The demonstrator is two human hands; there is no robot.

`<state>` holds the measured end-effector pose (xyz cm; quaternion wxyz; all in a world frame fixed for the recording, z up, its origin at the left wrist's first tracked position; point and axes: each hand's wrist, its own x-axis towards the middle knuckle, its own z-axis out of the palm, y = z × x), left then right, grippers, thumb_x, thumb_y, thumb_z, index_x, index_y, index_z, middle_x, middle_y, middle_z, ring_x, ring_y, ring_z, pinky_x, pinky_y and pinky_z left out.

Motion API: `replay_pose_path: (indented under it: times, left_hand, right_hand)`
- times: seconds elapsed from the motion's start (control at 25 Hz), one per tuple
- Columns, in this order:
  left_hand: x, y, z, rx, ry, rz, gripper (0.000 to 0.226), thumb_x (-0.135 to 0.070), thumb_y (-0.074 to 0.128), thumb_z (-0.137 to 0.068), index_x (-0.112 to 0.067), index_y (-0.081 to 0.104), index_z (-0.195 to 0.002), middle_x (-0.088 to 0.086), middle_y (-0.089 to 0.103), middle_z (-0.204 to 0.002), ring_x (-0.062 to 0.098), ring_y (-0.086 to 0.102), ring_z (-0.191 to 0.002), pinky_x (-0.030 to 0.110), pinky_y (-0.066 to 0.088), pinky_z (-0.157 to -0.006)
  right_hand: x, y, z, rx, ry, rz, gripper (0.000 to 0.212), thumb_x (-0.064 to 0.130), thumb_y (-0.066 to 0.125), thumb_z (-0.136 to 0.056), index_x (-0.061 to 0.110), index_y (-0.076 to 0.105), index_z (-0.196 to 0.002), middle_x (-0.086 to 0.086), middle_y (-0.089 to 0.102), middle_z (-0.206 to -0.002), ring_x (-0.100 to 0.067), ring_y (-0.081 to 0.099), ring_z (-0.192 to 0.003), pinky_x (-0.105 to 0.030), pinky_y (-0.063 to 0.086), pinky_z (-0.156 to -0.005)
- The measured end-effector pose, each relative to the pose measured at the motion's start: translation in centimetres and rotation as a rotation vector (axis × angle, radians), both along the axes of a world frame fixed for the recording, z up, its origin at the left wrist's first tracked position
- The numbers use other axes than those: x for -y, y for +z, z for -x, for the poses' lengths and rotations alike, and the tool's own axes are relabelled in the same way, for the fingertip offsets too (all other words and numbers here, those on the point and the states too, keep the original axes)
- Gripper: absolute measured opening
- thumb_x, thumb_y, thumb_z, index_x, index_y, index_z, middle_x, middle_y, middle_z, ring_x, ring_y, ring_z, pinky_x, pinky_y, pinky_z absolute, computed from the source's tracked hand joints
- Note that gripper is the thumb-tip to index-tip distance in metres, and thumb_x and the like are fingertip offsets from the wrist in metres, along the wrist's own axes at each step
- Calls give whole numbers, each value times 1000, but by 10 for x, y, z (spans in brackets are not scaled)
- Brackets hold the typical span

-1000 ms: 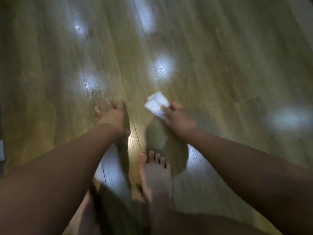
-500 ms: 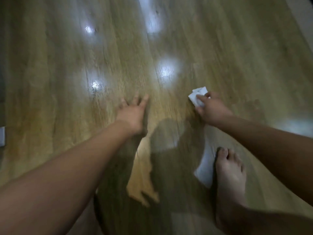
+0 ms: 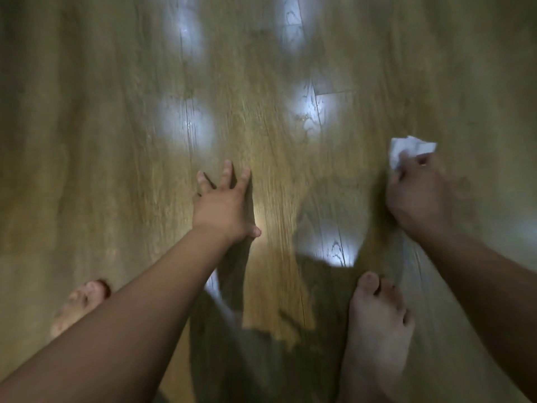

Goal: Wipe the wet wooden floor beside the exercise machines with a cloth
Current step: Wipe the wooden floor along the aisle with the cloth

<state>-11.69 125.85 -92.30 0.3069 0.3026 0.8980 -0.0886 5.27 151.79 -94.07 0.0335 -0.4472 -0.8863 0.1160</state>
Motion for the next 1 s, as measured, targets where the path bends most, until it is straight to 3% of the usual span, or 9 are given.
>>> replay_pose_path:
  times: [0.2, 0.28, 0.4, 0.48, 0.56, 0.68, 0.8, 0.88, 1.0]
  left_hand:
    - [-5, 7, 5, 81, -5, 36, 125, -58, 77, -73, -35, -14, -155, 1, -25, -162, 54, -14, -144, 62, 17, -117]
    - [-8, 10, 4, 115, -1, 84, 126, -55, 78, -74, -30, -17, -155, 6, -29, -160, 55, -16, -143, 64, 15, -117]
    - [-22, 27, -2, 96, -43, 189, 125, -53, 75, -78, -14, -16, -154, 21, -25, -159, 59, -4, -143, 64, 21, -115]
    - [-55, 31, -18, 88, -143, 195, 116, -54, 74, -79, 1, 4, -154, 34, -4, -158, 56, 17, -142, 61, 30, -112]
    - [-97, 28, -47, 141, -195, 140, 116, -57, 77, -75, 7, 16, -151, 38, 8, -155, 57, 17, -142, 65, 26, -112]
    - [-115, 16, -79, 143, -69, 188, 140, -54, 83, -68, 9, -11, -150, 39, -11, -155, 67, 0, -137, 67, 17, -113]
    - [-103, 5, -76, 101, -97, 154, 141, -62, 78, -68, 4, -16, -150, 34, -17, -156, 64, -5, -139, 64, 14, -116]
    - [-110, 12, -75, 127, -98, 125, 139, -54, 81, -70, -5, -21, -151, 26, -26, -157, 62, -10, -140, 65, 15, -116]
    - [-154, 15, -88, 198, -301, -45, 127, -48, 79, -75, -23, -18, -154, 7, -26, -161, 48, -18, -145, 67, 10, -116]
  right_hand:
    - [134, -15, 60, -66, 752, 295, 36, 4, 63, -87, 3, 65, -122, -22, 56, -113, -42, 56, -101, -43, 52, -84]
    - [76, -6, 34, -72, 634, 272, 30, 20, 58, -94, 6, 67, -119, -18, 55, -111, -36, 56, -100, -39, 50, -84]
    - [-47, 9, -43, 146, 286, 19, 51, 42, 41, -91, 9, 65, -123, -27, 58, -112, -44, 58, -100, -45, 50, -86]
    - [-106, 17, -86, 172, 25, 29, 69, 47, 28, -75, 6, 67, -114, -34, 61, -103, -49, 59, -96, -49, 52, -84]
    - [-108, 11, -74, 144, -15, 59, 71, 45, 21, -65, 4, 66, -99, -32, 63, -102, -49, 60, -99, -48, 52, -85]
    - [-12, -5, -32, 48, 265, 123, 48, 26, 38, -78, 7, 69, -109, -26, 62, -108, -46, 61, -96, -44, 51, -83]
    - [34, -21, -36, -104, 633, 146, 37, 20, 56, -82, 12, 74, -113, -18, 63, -106, -40, 60, -93, -38, 51, -77]
    - [-32, -16, -67, -118, 433, 109, 41, 25, 52, -86, 10, 72, -119, -23, 60, -112, -44, 58, -101, -43, 51, -84]
    - [-158, -4, -131, 106, -38, -32, 50, 29, 41, -90, 7, 65, -128, -33, 59, -119, -53, 53, -108, -53, 46, -95]
